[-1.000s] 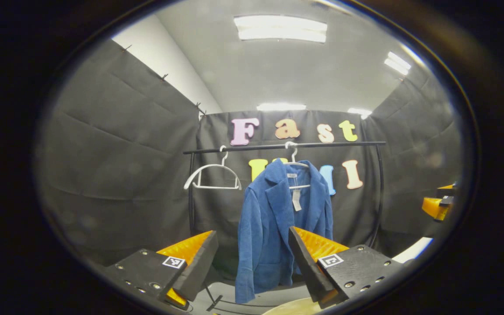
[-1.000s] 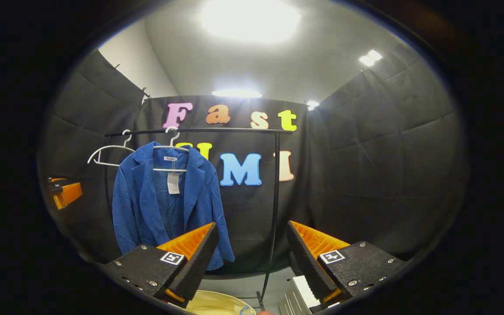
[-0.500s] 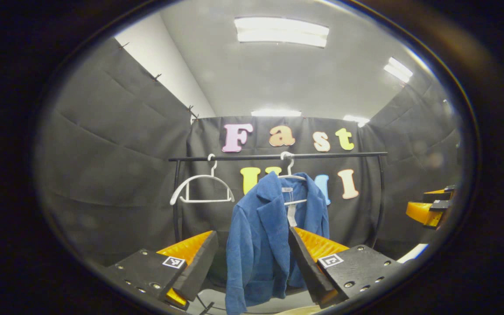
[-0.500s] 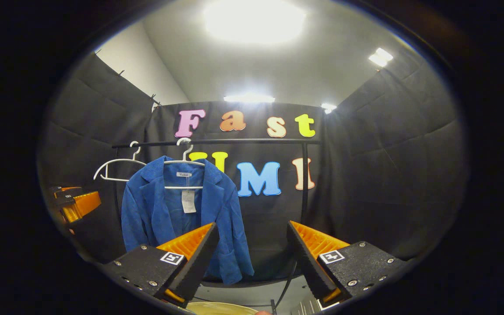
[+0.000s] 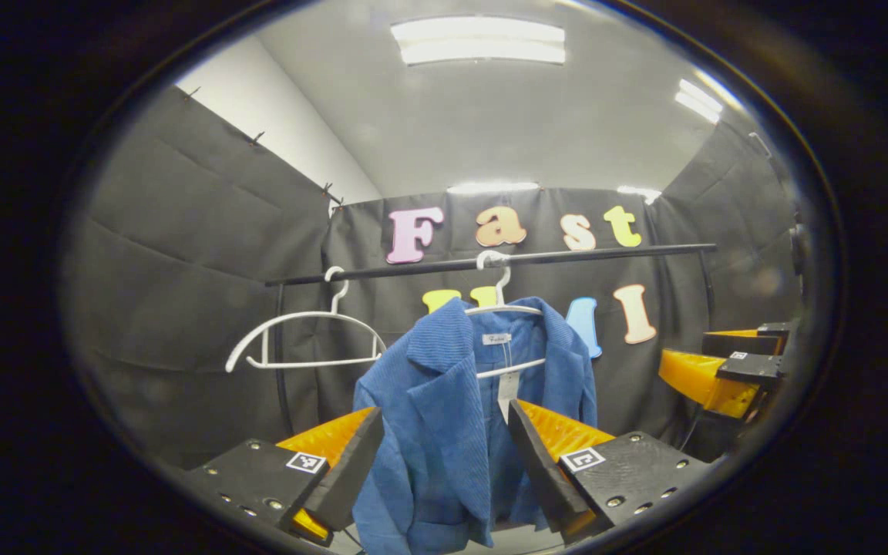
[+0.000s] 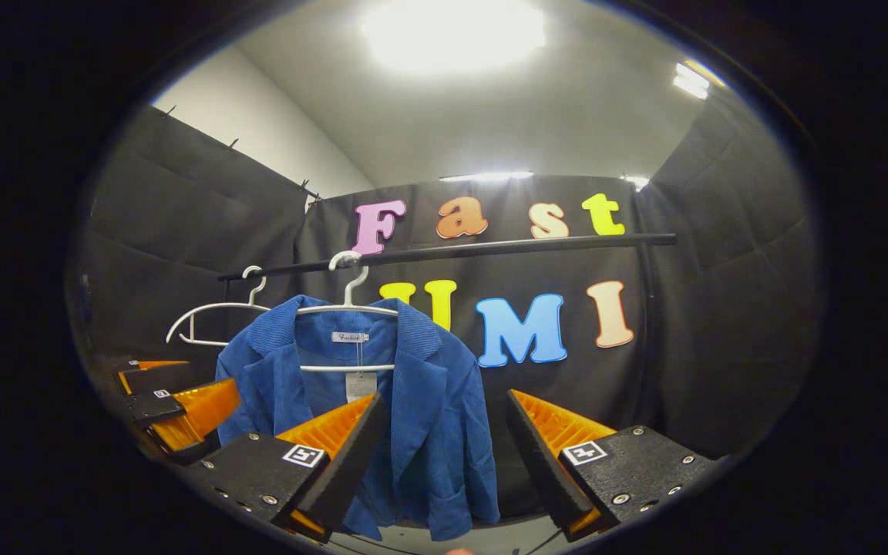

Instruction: Grasp the clothes on the hanger with both hands and then place them into the laundry hamper below.

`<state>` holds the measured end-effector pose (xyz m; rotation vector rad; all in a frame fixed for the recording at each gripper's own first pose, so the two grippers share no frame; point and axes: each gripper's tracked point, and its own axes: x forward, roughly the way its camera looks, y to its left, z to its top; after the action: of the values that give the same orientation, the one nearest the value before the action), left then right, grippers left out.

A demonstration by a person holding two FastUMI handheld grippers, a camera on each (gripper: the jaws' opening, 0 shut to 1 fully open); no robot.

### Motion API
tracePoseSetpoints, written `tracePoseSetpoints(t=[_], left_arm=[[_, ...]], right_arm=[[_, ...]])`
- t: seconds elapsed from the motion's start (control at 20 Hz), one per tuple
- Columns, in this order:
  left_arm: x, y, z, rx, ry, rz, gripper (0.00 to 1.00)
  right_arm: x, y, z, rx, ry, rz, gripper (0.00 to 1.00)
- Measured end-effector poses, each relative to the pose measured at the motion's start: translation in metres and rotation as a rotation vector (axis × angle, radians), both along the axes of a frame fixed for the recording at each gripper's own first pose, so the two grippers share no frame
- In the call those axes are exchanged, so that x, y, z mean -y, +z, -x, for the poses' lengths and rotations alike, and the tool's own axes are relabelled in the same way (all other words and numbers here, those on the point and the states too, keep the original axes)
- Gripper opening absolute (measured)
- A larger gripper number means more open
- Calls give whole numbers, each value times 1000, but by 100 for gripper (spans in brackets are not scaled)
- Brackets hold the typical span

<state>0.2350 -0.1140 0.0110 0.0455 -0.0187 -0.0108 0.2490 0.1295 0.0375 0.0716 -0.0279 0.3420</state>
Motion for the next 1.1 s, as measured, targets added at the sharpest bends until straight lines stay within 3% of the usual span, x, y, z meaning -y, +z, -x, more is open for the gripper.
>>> tracePoseSetpoints(t=[0.25,0.5,0.85,1.1], left_arm=[[9,-26,-57,-39,68,7,94],[9,-46,-88,-82,135,-14,94],[6,-73,-112,-126,184,-11,94],[0,-82,-131,-125,230,-34,94]], right_arm=[[-20,-13,-58,-40,61,-27,96],[-47,-33,-106,-95,102,-50,96],[-84,-60,-135,-140,147,-42,95],[-84,-77,-156,-135,70,37,95]])
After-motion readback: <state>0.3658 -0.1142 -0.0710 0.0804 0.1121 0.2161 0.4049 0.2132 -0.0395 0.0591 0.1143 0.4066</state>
